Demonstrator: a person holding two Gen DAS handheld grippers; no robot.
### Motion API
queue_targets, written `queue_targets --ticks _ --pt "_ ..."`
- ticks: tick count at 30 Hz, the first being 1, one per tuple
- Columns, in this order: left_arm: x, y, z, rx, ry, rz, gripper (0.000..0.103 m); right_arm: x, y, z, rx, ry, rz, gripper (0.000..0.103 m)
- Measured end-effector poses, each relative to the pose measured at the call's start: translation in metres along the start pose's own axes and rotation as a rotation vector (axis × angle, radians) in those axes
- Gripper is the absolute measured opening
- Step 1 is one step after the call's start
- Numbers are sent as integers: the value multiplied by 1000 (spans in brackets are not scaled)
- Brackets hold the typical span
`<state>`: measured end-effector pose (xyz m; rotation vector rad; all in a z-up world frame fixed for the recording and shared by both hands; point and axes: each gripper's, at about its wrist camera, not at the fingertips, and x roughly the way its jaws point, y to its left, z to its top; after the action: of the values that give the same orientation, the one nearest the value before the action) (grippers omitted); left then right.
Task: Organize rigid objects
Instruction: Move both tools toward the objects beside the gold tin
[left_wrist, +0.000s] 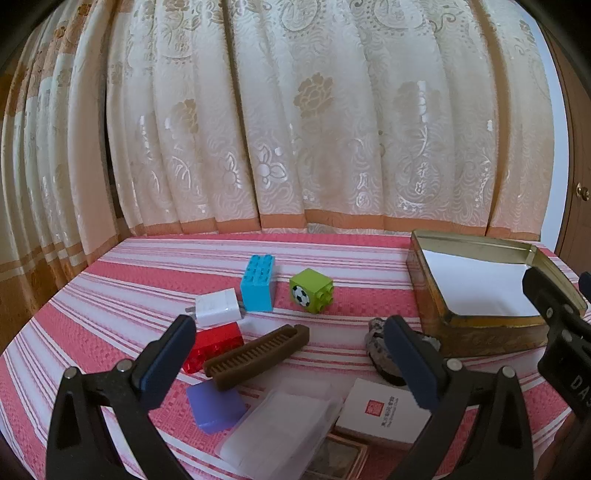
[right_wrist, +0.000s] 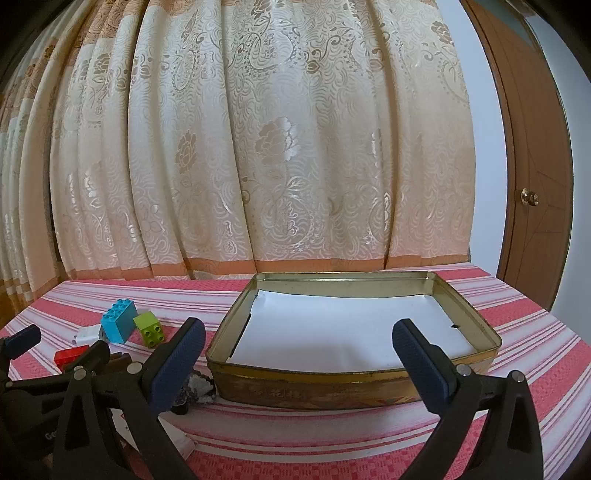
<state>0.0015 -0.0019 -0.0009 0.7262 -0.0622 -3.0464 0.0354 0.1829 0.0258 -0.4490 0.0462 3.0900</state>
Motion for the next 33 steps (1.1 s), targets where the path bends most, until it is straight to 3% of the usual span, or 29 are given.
queue_targets --ticks 22,33 --pt "1 7 -4 -30 40 22 103 10 1 0 -30 92 54 102" --pt "-6 24 -14 -109 74 62 103 19 10 -4 -66 160 176 102"
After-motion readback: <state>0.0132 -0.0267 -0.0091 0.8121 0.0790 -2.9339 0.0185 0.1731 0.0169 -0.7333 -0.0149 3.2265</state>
